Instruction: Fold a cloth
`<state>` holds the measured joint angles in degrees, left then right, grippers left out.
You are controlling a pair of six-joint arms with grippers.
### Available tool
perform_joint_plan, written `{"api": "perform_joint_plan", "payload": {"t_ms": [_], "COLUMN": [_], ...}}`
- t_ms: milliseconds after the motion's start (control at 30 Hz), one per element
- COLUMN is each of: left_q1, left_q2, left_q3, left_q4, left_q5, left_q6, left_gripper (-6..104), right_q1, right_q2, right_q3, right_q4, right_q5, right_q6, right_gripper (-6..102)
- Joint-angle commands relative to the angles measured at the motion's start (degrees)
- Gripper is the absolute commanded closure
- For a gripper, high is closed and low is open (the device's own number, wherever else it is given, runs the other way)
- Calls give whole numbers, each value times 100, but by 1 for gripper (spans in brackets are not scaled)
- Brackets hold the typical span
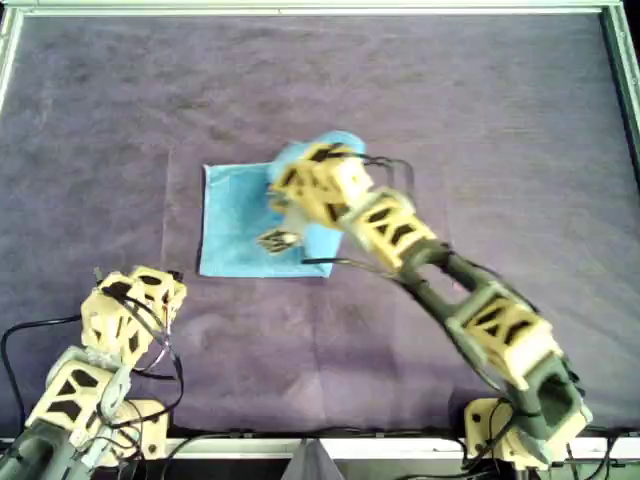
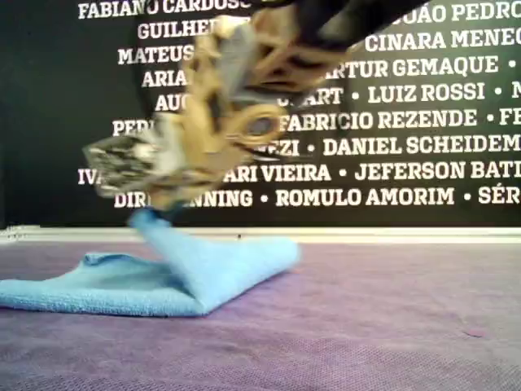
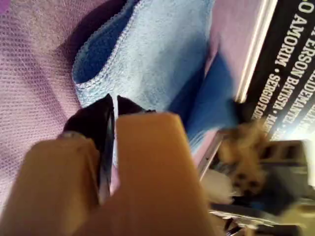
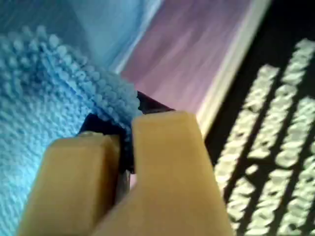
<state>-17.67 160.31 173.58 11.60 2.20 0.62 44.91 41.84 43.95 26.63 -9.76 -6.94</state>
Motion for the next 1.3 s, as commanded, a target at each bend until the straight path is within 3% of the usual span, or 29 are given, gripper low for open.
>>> {"api": "perform_joint_plan", "payload": {"t_ms": [0, 467, 600, 733, 833, 1033, 1267], "left_q1": [105, 105, 105, 105, 105, 105, 105], "left_q2": [18, 18, 18, 18, 18, 18, 18], "left_q3": [-79, -79, -79, -79, -79, -79, -79], "left_q4": [-9, -9, -9, -9, -9, -9, -9], "left_q5": [-18, -18, -18, -18, -18, -18, -18], "left_q6": [-35, -35, -35, -35, -35, -35, -35], "left_gripper": [97, 97, 97, 97, 97, 97, 97], "right_q1": [255, 1063, 1160, 1099, 1072, 1046, 923], "right_q2": [-193, -1626, -1635, -1802, -1863, -1758, -1679], "right_q3": [-1406, -2883, -2962, -2962, -2971, -2865, -2953], "right_q4": [-220, -229, -237, -229, -185, -105, 536], "right_q5": [18, 18, 18, 18, 18, 18, 18], "right_q6": [18, 9, -53, 9, 9, -62, -70], "right_gripper": [96, 96, 95, 94, 86, 57, 53]}}
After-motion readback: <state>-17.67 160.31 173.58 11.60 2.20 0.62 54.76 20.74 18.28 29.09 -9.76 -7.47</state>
